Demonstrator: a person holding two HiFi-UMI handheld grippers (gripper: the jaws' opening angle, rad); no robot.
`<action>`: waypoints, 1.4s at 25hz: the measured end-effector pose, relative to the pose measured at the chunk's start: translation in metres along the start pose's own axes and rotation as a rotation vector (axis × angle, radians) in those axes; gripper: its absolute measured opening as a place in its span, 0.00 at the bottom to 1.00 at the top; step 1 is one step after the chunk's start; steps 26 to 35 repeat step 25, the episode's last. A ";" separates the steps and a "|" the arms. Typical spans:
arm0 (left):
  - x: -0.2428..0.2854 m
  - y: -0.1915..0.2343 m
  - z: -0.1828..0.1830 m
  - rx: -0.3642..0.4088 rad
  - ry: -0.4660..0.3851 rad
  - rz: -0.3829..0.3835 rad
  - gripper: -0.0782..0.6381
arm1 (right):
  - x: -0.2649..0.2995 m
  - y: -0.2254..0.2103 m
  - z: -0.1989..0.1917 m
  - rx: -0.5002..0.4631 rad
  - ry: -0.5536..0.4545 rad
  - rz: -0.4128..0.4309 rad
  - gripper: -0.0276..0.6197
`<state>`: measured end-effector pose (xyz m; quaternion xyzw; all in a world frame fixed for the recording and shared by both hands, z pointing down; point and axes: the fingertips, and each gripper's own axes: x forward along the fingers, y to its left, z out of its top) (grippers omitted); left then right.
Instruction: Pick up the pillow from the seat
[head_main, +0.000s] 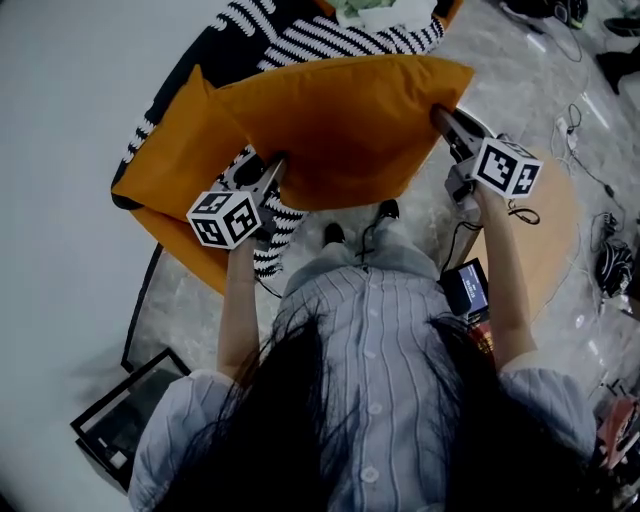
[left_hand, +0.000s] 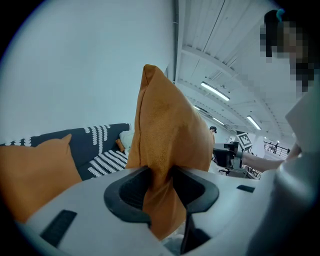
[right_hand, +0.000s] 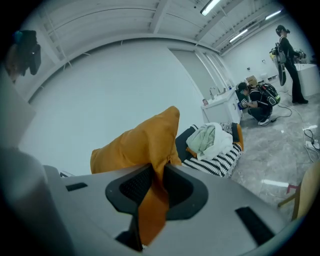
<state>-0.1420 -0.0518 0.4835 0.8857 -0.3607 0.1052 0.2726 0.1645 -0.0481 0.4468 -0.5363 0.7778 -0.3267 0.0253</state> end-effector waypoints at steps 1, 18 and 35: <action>-0.001 0.001 0.000 -0.001 0.002 0.000 0.34 | 0.000 0.001 -0.001 0.001 0.002 -0.002 0.18; -0.010 0.007 -0.007 -0.029 0.043 -0.028 0.34 | -0.010 0.014 -0.014 0.013 0.018 -0.058 0.18; -0.002 0.009 0.000 -0.040 0.071 -0.007 0.34 | -0.004 0.007 -0.011 0.036 0.033 -0.053 0.18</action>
